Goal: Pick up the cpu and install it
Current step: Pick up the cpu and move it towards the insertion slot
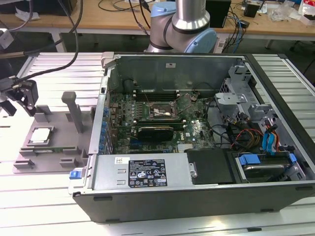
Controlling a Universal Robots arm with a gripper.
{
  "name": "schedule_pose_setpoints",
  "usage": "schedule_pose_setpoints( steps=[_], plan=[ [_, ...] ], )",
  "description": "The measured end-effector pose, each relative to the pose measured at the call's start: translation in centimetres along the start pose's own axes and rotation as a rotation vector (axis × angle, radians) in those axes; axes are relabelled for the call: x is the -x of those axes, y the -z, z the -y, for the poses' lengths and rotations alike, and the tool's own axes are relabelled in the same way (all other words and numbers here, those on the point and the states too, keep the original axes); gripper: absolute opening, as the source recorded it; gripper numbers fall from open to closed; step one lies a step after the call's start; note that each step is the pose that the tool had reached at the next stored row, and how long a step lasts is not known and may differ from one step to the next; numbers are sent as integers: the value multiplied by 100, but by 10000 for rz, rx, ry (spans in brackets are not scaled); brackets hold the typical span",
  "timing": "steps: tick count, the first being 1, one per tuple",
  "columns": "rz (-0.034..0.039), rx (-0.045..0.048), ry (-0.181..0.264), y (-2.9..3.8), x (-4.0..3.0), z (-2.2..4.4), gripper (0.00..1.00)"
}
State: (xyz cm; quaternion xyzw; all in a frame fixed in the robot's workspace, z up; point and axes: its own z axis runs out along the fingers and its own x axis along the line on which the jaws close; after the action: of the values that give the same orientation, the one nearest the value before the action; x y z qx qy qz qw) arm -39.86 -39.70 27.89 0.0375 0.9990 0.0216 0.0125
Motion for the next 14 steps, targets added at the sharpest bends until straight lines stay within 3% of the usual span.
schedule_pose_setpoints(
  steps=[14],
  plan=[
    [1, 0, 0, -237, -5, 11, 55]
  ],
)
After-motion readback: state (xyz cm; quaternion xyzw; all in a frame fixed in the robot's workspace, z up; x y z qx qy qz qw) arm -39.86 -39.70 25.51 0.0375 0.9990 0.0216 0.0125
